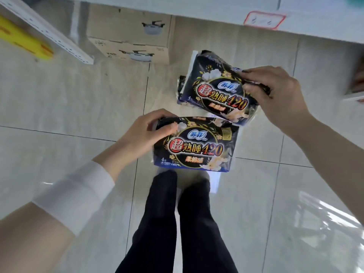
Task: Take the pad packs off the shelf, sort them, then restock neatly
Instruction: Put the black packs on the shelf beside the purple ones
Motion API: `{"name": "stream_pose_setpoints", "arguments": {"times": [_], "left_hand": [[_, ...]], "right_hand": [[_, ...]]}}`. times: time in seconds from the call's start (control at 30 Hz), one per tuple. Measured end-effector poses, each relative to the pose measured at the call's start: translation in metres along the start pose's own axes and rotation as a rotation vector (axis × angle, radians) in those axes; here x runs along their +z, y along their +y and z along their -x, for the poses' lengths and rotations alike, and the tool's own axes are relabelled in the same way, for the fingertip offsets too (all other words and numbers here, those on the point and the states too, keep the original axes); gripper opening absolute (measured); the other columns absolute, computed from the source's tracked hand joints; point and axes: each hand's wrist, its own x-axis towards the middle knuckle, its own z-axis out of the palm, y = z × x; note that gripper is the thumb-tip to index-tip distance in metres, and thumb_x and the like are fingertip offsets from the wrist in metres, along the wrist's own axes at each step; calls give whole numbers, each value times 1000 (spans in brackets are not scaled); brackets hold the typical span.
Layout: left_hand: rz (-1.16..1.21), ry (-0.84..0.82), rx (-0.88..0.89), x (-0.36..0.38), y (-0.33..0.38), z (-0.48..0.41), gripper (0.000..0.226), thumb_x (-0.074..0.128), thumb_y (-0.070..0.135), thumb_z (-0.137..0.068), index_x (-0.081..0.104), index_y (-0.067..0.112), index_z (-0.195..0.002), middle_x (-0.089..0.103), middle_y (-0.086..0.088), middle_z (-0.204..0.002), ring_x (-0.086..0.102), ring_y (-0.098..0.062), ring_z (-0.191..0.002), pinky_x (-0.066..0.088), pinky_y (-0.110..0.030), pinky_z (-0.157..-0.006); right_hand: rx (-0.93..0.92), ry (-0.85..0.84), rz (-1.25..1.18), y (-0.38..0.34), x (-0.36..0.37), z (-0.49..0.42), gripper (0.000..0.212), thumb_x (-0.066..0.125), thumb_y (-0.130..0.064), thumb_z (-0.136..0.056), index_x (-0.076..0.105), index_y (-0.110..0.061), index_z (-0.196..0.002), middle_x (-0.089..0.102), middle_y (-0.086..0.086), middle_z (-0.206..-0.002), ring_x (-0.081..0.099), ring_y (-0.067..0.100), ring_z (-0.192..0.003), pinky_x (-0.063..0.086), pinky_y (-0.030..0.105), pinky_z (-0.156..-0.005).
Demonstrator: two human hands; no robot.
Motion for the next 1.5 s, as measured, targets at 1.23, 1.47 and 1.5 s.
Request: {"name": "stream_pose_setpoints", "arguments": {"times": [1.23, 1.47, 1.5], "left_hand": [[-318, 88, 668, -48, 531, 17, 4, 62, 29, -83, 65, 28, -85, 68, 12, -86, 65, -3, -80, 51, -19, -69], [-416, 114, 727, -14, 585, -43, 2, 60, 29, -85, 60, 29, -87, 66, 18, -86, 60, 8, -83, 46, -7, -64], [-443, 118, 739, -8, 591, -52, 2, 61, 29, -85, 60, 30, -86, 66, 18, -84, 58, 10, -83, 45, -6, -64]], "right_hand": [[-144, 457, 222, -203, -466, -163, 31, 55, -25, -86, 70, -3, -103, 63, -1, -98, 54, 16, -93, 36, 11, -84], [-132, 417, 261, -159, -530, -223, 26, 58, -20, -90, 68, -4, -109, 66, 8, -109, 56, 15, -97, 36, 6, -83], [-117, 419, 254, -153, -539, -231, 26, 58, -20, -91, 67, -4, -110, 65, 5, -108, 55, 13, -97, 34, 3, -81]]}}
